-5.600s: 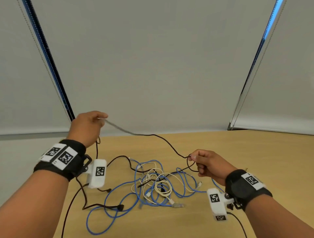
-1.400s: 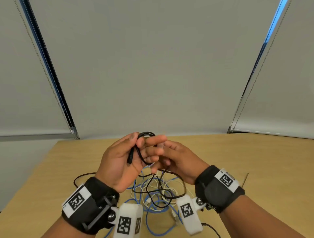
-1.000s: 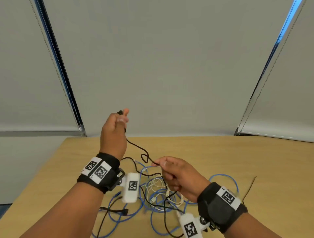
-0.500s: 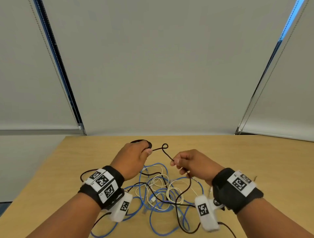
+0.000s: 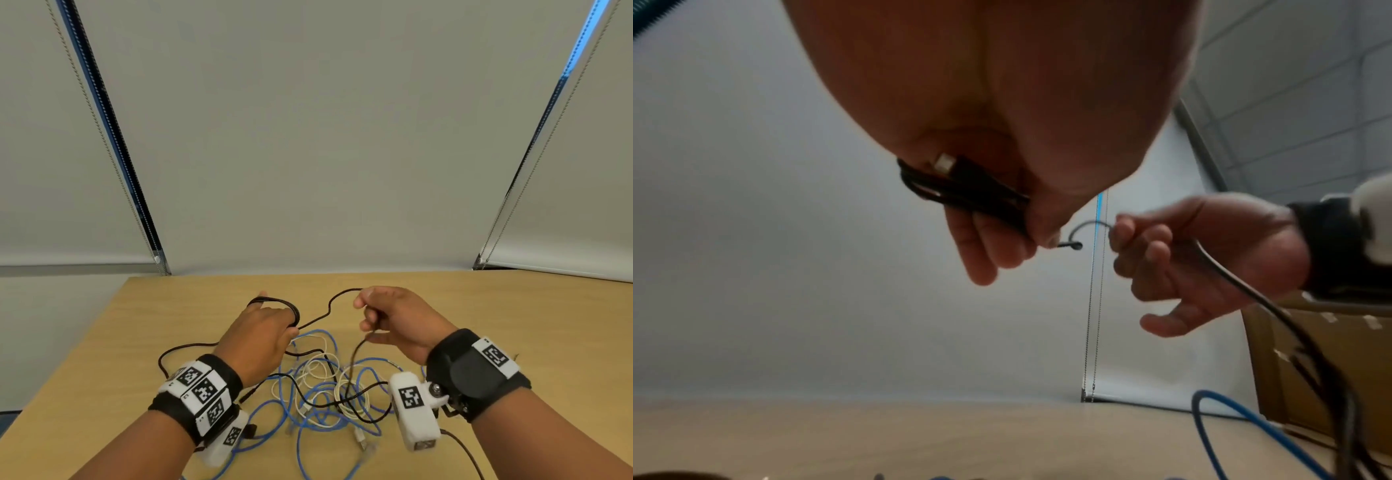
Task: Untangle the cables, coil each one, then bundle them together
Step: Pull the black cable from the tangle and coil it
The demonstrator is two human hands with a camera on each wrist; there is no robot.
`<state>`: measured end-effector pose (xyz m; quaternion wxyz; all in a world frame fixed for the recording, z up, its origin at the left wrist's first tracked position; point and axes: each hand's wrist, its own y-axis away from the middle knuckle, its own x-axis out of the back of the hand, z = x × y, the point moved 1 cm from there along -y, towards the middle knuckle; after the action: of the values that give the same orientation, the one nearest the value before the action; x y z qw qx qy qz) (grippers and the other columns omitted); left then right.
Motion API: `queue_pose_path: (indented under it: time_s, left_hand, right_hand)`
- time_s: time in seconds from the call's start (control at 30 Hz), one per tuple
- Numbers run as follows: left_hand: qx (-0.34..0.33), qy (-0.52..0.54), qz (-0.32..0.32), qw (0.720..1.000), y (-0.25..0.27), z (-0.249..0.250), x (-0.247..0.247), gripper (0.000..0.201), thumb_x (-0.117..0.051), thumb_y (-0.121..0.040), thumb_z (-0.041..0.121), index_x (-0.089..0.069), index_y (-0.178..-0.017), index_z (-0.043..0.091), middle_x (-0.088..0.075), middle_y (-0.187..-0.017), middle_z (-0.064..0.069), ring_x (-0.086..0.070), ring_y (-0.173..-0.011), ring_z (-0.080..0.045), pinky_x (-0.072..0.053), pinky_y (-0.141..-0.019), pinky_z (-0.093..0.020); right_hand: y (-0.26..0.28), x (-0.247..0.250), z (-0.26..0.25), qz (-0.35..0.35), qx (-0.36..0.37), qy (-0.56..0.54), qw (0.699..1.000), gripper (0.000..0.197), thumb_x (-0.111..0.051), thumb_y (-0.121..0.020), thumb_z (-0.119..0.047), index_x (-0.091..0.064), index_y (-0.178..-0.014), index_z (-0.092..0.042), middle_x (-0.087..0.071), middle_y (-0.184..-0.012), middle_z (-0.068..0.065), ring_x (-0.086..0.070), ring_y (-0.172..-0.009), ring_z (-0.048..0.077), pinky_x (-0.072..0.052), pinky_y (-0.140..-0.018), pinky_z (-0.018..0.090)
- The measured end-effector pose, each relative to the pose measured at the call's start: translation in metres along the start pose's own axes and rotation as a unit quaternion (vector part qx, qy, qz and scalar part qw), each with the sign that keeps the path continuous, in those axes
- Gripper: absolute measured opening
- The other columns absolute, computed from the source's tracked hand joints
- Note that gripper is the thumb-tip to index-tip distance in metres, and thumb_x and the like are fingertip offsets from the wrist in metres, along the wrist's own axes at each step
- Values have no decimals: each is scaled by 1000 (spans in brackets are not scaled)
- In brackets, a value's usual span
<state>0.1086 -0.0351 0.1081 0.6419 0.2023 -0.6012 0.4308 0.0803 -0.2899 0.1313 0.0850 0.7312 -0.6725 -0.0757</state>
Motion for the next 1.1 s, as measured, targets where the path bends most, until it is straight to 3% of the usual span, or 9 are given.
queue_pose_path:
  time_s: [0.1, 0.2, 0.3, 0.47, 0.57, 0.67, 0.77, 1.0, 1.1]
  left_hand:
    - [-30, 92, -7, 995, 8, 6, 9, 20, -41, -103, 36, -44, -83, 37, -51, -74, 15, -48, -74, -4, -34, -94, -18]
    - [-5, 223, -4, 975, 12, 10, 19, 26, -43, -101, 33, -48, -75, 32, -57, -72, 9, -55, -69, -3, -38, -60, -17]
    - [44, 254, 8, 966, 10, 12, 22, 24, -46, -103, 26, -56, -82, 19, -65, -73, 0, -62, -68, -5, -44, -60, -20]
    - [101, 211, 15, 972, 3, 16, 20, 27, -43, -104, 25, -54, -81, 18, -66, -72, -7, -63, -70, -24, -52, -72, -45]
    - [143, 271, 13, 952, 2, 15, 21, 29, -43, -104, 24, -57, -79, 17, -65, -65, -5, -62, -64, -17, -53, -77, -44]
    - [183, 524, -2, 832, 4, 20, 21, 34, -42, -106, 20, -57, -76, 12, -46, -53, 0, -55, -54, -18, -57, -87, -53]
    - [171, 698, -29, 694, 9, 27, 25, 35, -44, -106, 23, -58, -76, 11, -40, -59, -4, -52, -53, -21, -60, -80, -55]
    - [160, 794, -129, 573, 18, 32, 25, 30, -59, -96, 34, -57, -77, 10, -37, -57, -3, -43, -46, -18, -59, -68, -46]
    - [128, 836, -107, 522, 19, 30, 29, 28, -62, -94, 33, -61, -85, 6, -35, -55, 1, -40, -44, -14, -57, -63, -41]
  right_hand:
    - [-7, 16, 2, 126, 36, 113, 985, 19, -58, -99, -19, -69, -85, -16, -54, -61, -9, -52, -56, 13, -47, -63, 34]
    - [-8, 20, 1, 183, 63, 262, 945, 12, -60, -98, -19, -68, -90, -21, -63, -82, -5, -56, -71, 18, -49, -71, 34]
    - [0, 7, -4, 224, 124, 377, 890, 12, -61, -99, -23, -66, -107, -30, -52, -103, -2, -54, -86, 9, -43, -79, 29]
    - [26, -45, -21, 189, 337, 373, 843, 18, -60, -97, -24, -64, -112, -35, -52, -93, -16, -53, -81, -4, -36, -70, 8]
    - [26, -68, -12, 101, 317, 378, 864, 38, -58, -99, -24, -53, -135, -34, -53, -118, -14, -56, -87, -6, -39, -81, 7]
    - [17, -68, 1, 26, 268, 396, 878, 45, -62, -97, -21, -50, -140, -27, -47, -138, -13, -51, -116, -2, -41, -99, 17]
    - [8, -59, 8, 3, 247, 342, 907, 7, -61, -98, -23, -63, -104, -23, -64, -102, -19, -57, -98, -1, -43, -87, 22]
    - [-6, -30, -1, 47, 252, 221, 941, 11, -62, -99, -22, -67, -90, -18, -67, -101, -3, -63, -103, 12, -49, -96, 35]
    - [-4, -29, -5, -7, 264, 126, 956, 13, -58, -101, -19, -63, -90, -14, -68, -71, 3, -73, -82, 23, -55, -79, 31]
